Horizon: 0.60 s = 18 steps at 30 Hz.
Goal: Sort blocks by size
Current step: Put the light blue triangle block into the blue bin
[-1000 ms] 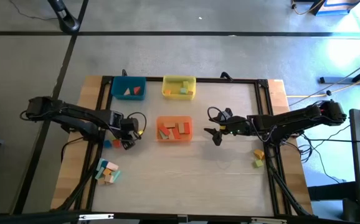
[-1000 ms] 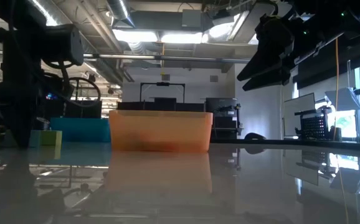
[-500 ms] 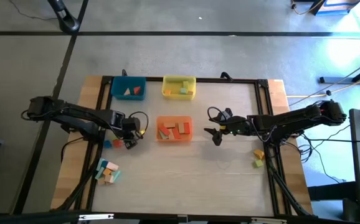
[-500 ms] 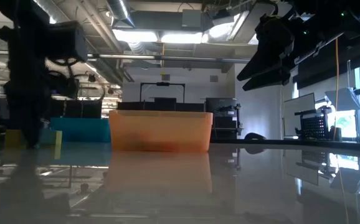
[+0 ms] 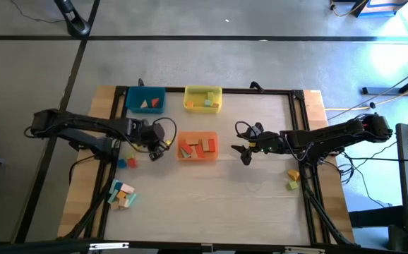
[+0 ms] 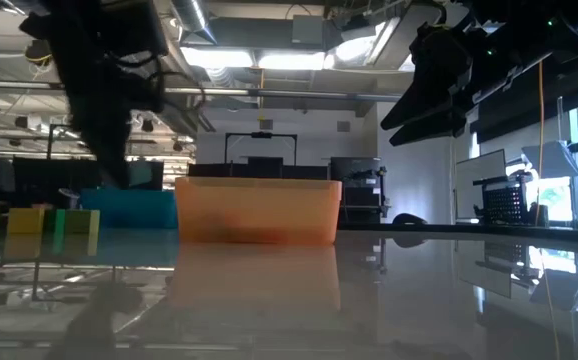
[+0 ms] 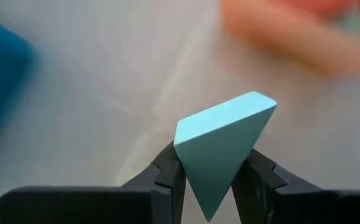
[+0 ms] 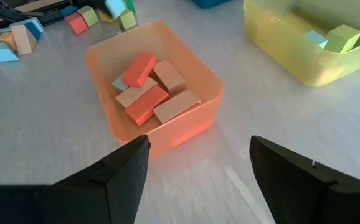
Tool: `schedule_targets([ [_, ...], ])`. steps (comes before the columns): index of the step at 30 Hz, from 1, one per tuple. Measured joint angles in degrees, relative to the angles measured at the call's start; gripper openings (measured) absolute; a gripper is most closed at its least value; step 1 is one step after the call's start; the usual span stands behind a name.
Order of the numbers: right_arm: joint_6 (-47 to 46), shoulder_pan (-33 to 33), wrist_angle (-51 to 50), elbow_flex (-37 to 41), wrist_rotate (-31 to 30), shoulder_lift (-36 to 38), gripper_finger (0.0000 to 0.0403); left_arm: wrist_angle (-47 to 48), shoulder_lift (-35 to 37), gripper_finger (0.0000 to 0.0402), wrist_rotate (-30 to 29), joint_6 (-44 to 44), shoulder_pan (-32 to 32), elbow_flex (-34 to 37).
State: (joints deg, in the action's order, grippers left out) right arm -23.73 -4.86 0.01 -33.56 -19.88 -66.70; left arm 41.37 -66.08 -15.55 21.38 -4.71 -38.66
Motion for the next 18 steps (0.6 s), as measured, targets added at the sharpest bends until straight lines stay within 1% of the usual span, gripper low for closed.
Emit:
schedule_targets([
  [5, 0.0, 0.0, 0.0, 0.0, 0.0, 0.0, 0.0276, -0.48, 0.07, 0.0092, -14.74, -7.32, -4.6, -2.79],
  [7, 0.0, 0.0, -0.02, 0.0, 0.0, 0.0, 0.0276, -1.4, 0.07, 0.0092, -19.43, -10.08, -7.33, -3.03],
  [8, 0.0, 0.0, -0.02, 0.0, 0.0, 0.0, 0.0276, -2.15, 0.07, 0.0092, -20.87, -11.13, -8.98, -3.03],
  [10, 0.02, 0.0, -0.04, 0.0, -0.02, 0.0, 0.0276, -3.5, 0.07, 0.0091, -22.43, -12.25, -12.49, -3.03],
  [18, 0.04, 0.0, 0.13, 0.0, -1.2, 0.0, 0.0276, -10.73, -0.07, 0.0095, -22.56, -14.51, -25.98, -3.03],
])
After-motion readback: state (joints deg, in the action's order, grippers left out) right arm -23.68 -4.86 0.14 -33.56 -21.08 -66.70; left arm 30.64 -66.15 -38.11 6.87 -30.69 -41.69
